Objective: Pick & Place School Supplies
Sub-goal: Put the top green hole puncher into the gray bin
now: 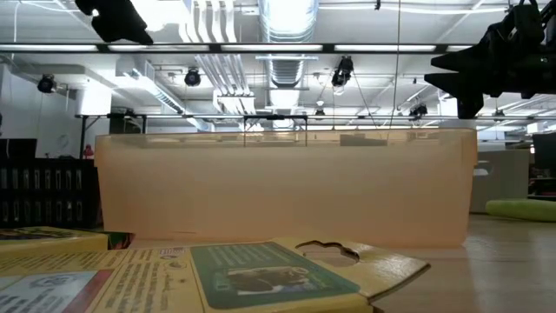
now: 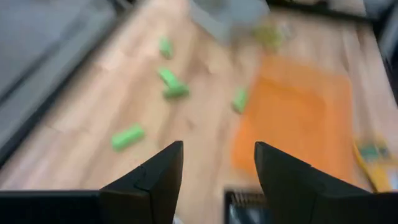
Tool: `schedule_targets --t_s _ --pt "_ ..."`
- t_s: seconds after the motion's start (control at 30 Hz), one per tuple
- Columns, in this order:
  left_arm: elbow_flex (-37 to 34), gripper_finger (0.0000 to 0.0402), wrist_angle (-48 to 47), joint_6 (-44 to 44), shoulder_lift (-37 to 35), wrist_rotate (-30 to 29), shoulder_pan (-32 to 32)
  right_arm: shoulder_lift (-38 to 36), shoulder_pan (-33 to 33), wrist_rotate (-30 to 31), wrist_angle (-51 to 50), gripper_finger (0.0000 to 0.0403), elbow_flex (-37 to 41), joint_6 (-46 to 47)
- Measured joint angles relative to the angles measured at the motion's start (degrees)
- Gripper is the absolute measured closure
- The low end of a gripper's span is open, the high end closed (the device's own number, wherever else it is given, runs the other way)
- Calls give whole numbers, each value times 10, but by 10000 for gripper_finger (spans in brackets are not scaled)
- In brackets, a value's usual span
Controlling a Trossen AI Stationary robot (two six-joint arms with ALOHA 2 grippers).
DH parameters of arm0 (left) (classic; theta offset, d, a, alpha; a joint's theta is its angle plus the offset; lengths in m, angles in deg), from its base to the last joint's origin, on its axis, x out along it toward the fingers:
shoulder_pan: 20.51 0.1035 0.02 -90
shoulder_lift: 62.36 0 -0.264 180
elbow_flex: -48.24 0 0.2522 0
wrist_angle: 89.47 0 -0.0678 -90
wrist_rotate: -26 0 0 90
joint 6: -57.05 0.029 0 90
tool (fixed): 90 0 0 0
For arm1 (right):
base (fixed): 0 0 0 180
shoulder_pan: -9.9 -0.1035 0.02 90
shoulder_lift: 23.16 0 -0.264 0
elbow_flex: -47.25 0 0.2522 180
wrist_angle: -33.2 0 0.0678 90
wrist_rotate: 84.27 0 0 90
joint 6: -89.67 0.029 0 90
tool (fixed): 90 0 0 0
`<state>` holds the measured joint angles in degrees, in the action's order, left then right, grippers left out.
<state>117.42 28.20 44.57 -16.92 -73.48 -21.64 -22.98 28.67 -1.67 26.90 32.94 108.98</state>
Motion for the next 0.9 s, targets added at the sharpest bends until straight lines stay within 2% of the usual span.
schedule_targets --t_s 0.2,0.43,0.53,0.73,0.83,0.9 --pt "-2 197 -15 29 2 38 -57 0 0 0 0 234 0 0" --pt "-5 197 -51 -11 -4 109 -136 0 0 0 0 234 0 0" --pt "-5 197 -53 -30 -2 116 -175 0 0 0 0 234 0 0" --pt "-15 197 -50 -75 9 97 -231 0 0 0 0 234 0 0" --pt "-13 197 -36 -100 16 58 -235 0 0 0 0 234 0 0" --pt "-13 197 -34 -147 20 11 -234 0 0 0 0 234 0 0"
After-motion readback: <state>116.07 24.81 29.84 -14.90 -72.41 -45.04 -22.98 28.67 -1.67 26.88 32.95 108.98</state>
